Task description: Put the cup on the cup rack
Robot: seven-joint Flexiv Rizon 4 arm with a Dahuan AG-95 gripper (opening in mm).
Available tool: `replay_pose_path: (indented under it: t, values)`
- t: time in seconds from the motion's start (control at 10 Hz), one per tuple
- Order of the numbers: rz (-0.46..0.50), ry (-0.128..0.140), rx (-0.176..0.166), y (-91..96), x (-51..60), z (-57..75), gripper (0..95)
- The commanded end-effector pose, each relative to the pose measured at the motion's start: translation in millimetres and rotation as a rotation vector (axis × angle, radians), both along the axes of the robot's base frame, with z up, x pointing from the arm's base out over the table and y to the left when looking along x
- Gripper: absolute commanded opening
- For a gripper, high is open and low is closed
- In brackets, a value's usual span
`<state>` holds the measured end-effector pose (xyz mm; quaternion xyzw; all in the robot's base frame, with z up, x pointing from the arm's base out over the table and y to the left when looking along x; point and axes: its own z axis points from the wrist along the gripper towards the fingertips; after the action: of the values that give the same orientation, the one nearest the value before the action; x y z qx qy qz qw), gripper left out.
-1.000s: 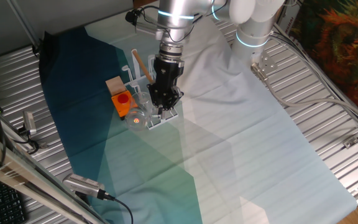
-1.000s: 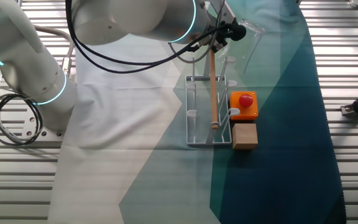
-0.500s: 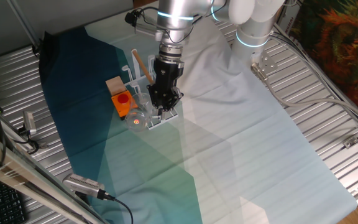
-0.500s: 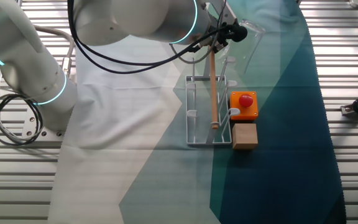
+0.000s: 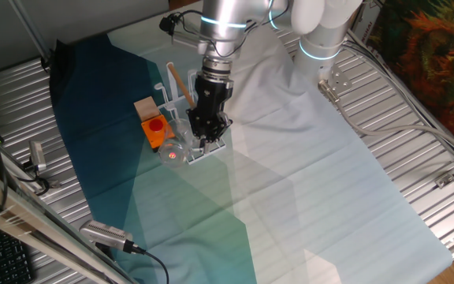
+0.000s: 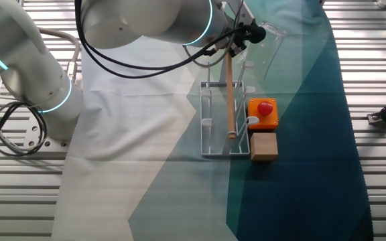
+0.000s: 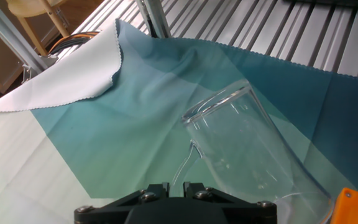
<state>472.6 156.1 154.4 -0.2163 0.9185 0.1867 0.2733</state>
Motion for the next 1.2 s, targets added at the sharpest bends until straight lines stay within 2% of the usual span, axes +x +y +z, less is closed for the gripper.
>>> replay_pose_path:
  t: [0.1, 0.3, 0.5, 0.6, 1.0, 1.2]
  values:
    - [0.003, 0.004, 0.008, -1.7, -2.6, 3.1, 0.0]
    - [-0.002, 0.012, 0.01, -1.5, -3.0, 6.9, 0.0]
    - [-0.005, 0.021, -0.015, -3.2, -3.1, 8.5, 0.0]
    - [0.002, 0.023, -0.026, -4.7, -3.1, 9.5, 19.0]
    - [0.013, 0.024, -0.049, -5.5, -3.2, 9.4, 19.0]
    - [0.022, 0.039, -0.073, -5.4, -3.2, 10.0, 19.0]
